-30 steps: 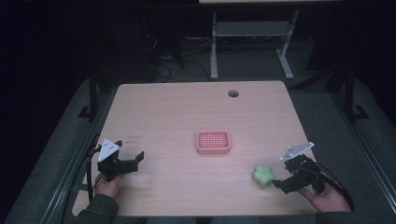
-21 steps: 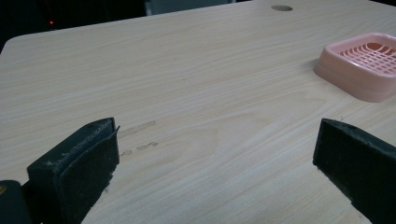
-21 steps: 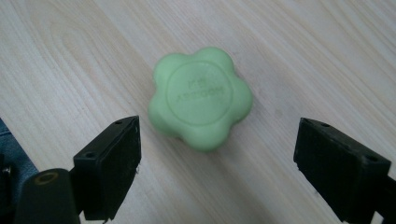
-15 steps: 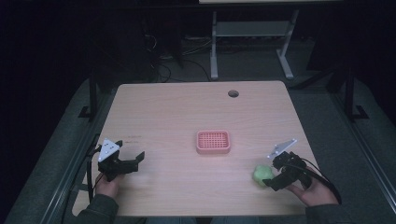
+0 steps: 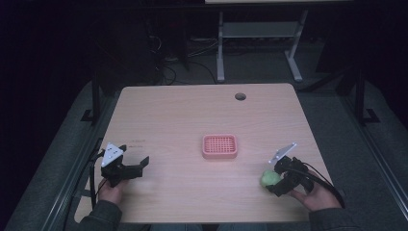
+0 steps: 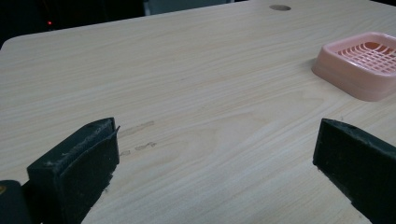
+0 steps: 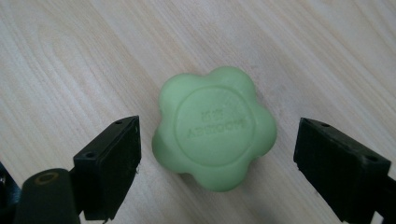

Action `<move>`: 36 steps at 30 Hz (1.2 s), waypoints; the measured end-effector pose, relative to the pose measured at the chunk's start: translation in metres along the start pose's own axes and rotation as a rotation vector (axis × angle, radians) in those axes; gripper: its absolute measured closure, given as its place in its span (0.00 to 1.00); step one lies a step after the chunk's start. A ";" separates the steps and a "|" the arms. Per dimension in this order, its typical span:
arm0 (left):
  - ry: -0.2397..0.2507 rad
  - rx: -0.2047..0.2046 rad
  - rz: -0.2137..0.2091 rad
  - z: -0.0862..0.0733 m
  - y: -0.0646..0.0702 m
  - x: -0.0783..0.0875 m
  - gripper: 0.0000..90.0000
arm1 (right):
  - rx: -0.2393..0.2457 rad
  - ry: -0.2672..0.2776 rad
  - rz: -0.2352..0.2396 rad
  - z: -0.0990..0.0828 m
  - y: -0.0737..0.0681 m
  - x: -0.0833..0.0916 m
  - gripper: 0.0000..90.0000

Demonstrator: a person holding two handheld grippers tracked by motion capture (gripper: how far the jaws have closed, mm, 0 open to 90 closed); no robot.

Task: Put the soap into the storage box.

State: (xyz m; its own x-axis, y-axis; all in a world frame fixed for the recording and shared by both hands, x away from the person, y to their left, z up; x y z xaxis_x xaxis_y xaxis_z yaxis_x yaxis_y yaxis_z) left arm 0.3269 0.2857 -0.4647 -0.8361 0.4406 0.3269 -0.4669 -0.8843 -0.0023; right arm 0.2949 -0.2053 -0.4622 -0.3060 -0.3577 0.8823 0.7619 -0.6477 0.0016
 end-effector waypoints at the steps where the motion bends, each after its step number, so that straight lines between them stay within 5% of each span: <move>1: -0.002 -0.001 0.000 0.000 0.000 0.000 0.00 | 0.000 0.000 0.000 0.000 0.000 0.000 0.16; 36: -0.005 -0.005 -0.006 0.000 0.002 -0.001 0.00 | -0.013 -0.095 -0.013 0.006 -0.001 -0.027 0.17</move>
State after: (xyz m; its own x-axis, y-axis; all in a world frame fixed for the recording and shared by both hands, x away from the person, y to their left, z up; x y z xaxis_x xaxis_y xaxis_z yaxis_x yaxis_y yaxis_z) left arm 0.3265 0.2836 -0.4653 -0.8318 0.4451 0.3316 -0.4732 -0.8809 -0.0046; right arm 0.3055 -0.1909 -0.4835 -0.2603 -0.2842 0.9228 0.7506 -0.6607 0.0082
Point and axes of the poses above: each handheld gripper's, and its own axes: x roughly backward along the jaws, z roughly out of its top, y roughly to its right, the point moved 4 cm from there along -x, roughly forward along the jaws, and after that the axes turned 6 degrees about y, right-handed, at the moved point
